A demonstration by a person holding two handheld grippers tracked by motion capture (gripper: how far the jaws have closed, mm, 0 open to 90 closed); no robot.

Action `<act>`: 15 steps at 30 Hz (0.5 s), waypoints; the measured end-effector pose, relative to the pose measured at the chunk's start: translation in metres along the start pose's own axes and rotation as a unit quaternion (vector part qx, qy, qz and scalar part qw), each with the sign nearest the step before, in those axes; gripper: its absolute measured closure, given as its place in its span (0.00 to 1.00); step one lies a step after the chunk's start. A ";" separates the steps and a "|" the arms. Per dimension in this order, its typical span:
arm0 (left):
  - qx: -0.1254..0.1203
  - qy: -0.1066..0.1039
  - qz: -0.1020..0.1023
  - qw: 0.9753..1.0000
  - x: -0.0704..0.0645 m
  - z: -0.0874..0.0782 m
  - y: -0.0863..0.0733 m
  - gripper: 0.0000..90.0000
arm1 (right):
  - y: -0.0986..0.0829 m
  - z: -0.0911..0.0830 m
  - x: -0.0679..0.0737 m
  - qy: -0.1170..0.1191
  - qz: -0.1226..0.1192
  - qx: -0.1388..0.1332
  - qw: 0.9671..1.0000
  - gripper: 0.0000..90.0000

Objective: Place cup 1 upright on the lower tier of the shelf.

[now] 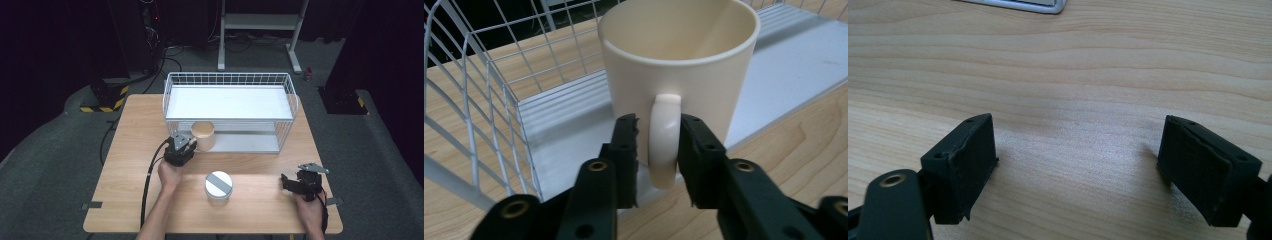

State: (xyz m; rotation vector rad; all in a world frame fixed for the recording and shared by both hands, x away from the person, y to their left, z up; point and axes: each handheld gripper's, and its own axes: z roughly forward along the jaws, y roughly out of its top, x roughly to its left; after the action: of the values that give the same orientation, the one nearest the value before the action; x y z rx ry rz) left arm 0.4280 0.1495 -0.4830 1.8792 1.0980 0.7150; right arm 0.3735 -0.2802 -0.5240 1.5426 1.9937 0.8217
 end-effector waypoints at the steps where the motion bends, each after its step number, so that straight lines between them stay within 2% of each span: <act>1: 0.002 -0.002 -0.004 1.000 0.000 0.000 0.000 0.70 | 0.000 0.000 0.000 0.000 0.000 0.000 1.000 0.17; 6: 0.013 -0.010 -0.009 1.000 -0.002 0.004 -0.001 0.48 | 0.000 0.000 0.000 0.000 0.001 0.000 1.000 0.17; 11: 0.020 -0.010 -0.026 0.999 -0.005 0.011 -0.002 0.44 | 0.000 0.000 0.000 0.000 0.001 0.001 1.000 0.17; 15: 0.024 -0.008 -0.031 0.999 -0.006 0.016 -0.002 0.43 | 0.000 0.000 0.000 0.000 0.001 0.001 1.000 0.17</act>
State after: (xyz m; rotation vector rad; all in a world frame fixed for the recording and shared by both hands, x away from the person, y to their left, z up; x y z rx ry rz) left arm 0.4369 0.1389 -0.4936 1.8796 1.1667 0.6428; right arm 0.3734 -0.2800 -0.5240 1.5458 1.9935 0.8224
